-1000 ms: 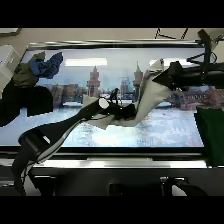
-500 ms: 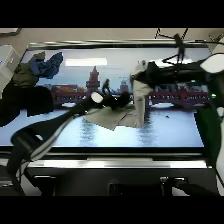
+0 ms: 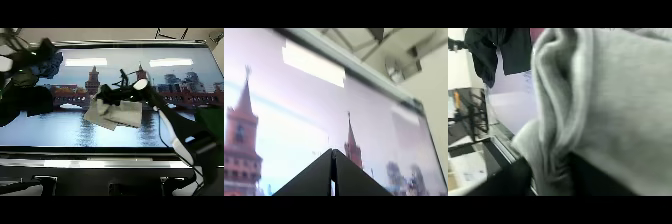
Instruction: Fold the clothes and pants, and hang the long-sleeved shirts on hangers.
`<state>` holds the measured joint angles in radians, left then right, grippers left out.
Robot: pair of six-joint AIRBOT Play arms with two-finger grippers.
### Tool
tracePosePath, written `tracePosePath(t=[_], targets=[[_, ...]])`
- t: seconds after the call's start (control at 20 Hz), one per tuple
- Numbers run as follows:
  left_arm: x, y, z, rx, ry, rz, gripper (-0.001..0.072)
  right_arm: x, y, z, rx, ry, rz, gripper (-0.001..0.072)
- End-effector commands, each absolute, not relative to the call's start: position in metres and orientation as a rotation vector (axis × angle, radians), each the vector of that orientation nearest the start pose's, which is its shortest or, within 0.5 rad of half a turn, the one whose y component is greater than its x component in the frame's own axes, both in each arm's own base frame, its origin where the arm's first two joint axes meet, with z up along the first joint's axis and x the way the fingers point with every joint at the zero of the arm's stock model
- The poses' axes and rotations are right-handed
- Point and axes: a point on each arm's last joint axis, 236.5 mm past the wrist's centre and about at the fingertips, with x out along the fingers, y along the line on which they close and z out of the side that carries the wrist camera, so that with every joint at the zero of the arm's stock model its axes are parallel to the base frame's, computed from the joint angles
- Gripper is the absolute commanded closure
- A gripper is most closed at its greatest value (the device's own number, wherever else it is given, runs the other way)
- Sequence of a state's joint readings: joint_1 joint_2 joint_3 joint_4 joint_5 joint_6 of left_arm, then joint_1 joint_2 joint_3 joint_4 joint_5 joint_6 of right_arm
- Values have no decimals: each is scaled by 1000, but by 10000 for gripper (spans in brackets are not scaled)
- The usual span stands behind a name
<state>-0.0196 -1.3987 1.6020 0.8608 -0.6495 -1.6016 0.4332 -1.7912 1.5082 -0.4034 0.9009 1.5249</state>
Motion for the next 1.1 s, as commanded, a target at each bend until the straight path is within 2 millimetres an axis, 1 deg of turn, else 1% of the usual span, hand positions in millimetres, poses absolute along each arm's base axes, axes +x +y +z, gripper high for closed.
tracePosePath(t=[0.0,0.05,0.1,0.15,0.25,0.3,0.35,0.4,0.45,0.5,0.55,0.6,0.65,0.7,0.8,0.85,0.9,0.95,1.0,1.05], targets=[[504,-66,332,-550,271,-294,679,436,433,-6,1105,1282,724,2],[496,-70,340,-532,260,-308,679,443,431,-1,1122,1247,746,1],[489,-73,345,-519,261,-321,679,453,420,5,1137,1222,739,3],[483,-75,347,-504,267,-332,679,466,403,13,1136,1191,729,5],[478,-78,346,-476,279,-342,679,491,344,30,1064,1129,703,9],[477,-78,344,-467,284,-345,679,498,304,35,1001,1128,667,9],[477,-79,343,-466,292,-347,679,498,261,31,926,1162,606,9],[477,-80,342,-464,296,-349,679,486,208,18,824,1244,514,12],[477,-80,341,-461,300,-348,678,464,150,-2,710,1364,391,36],[476,-80,340,-453,304,-352,679,435,97,-22,611,1496,264,48],[476,-81,339,-453,309,-354,679,404,58,-38,548,1614,170,47],[475,-82,338,-452,314,-355,679,379,40,-52,577,1696,126,47],[475,-82,335,-452,322,-357,678,367,44,-63,662,1721,142,47],[474,-83,332,-452,333,-359,678,363,63,-71,749,1707,213,47],[474,-88,325,-454,352,-368,678,374,105,-75,879,1600,355,48],[473,-93,322,-453,363,-376,678,381,119,-76,904,1551,397,48],[473,-98,319,-454,371,-384,678,385,130,-80,910,1532,406,49],[472,-100,318,-454,374,-389,678,387,137,-86,902,1528,402,55],[471,-104,318,-452,376,-398,678,389,145,-89,901,1521,409,103],[471,-105,318,-452,376,-400,678,393,153,-90,912,1510,420,128]])
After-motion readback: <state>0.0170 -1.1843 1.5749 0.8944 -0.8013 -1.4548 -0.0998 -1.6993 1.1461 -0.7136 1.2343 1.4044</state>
